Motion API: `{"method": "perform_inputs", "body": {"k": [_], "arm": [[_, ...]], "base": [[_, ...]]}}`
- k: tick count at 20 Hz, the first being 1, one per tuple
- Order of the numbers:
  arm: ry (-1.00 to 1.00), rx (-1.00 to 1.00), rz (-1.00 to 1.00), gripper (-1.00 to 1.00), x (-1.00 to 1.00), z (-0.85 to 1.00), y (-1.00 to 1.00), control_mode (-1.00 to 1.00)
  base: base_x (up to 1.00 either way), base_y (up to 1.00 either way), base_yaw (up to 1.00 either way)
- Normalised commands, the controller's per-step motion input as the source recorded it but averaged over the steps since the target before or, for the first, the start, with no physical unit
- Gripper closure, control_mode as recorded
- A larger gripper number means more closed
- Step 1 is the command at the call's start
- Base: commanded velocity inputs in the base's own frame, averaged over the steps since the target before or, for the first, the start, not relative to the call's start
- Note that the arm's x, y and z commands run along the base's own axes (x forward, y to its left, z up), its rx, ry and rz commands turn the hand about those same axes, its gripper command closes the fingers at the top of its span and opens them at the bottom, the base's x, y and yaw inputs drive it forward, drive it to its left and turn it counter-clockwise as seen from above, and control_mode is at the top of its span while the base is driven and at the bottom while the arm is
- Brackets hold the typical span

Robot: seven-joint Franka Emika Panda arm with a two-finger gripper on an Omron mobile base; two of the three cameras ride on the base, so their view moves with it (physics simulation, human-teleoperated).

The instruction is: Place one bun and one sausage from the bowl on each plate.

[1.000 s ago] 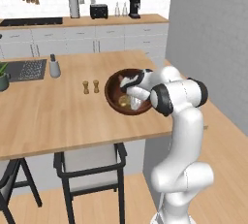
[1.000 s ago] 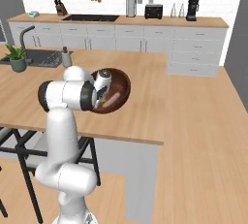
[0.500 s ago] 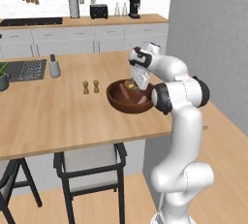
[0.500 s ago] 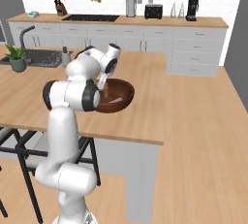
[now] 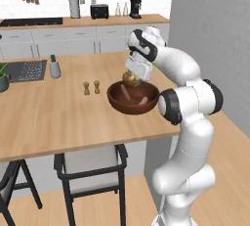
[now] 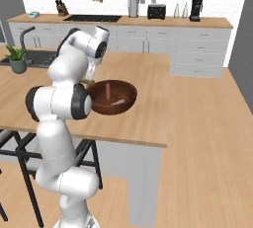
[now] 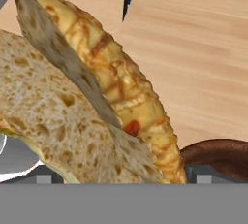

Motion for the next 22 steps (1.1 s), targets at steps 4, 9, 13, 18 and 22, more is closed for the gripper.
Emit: {"method": "perform_inputs", "body": {"k": [4,9,13,18,22], "arm": [[-0.18,0.00,-0.12,1.00,-1.00,0.19,0.03,-1.00],[-0.14,0.00,-0.28,1.00,-0.80,-0.12,-0.01,-1.00],[0.37,-0.01,-0.13,1.00,0.56,0.41,-0.28,-1.00],[0.35,-0.06,-0.06,1.00,0.23,0.32,-0.08,-1.00],[0.06,-0.01,-0.01,1.00,0.01,0.08,0.00,1.00]], "base": [[0.00,0.00,0.00],[0.00,0.00,0.00],[0.00,0.00,0.00],[0.00,0.00,0.00],[-0.04,0.12,-0.04]]}}
